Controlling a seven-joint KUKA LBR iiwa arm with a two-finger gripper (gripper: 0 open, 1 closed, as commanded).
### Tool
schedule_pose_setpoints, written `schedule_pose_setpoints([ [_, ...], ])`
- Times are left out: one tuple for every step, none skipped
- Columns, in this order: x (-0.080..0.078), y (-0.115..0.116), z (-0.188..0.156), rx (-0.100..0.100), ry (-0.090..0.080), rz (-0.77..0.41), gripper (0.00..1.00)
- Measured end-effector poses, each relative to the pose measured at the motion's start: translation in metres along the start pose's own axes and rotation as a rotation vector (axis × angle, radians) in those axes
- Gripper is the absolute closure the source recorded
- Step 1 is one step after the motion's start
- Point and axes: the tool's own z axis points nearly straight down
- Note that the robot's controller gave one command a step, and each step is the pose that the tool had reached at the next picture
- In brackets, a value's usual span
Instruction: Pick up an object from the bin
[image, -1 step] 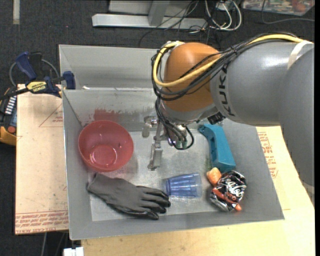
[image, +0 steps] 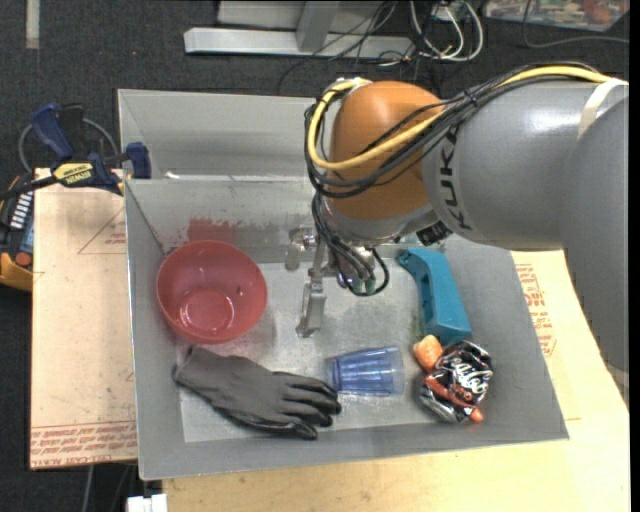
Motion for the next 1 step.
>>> schedule_pose_setpoints([
  [0.0511,0.0936,0.1060,-0.001,0.004,-0.171,0.00],
])
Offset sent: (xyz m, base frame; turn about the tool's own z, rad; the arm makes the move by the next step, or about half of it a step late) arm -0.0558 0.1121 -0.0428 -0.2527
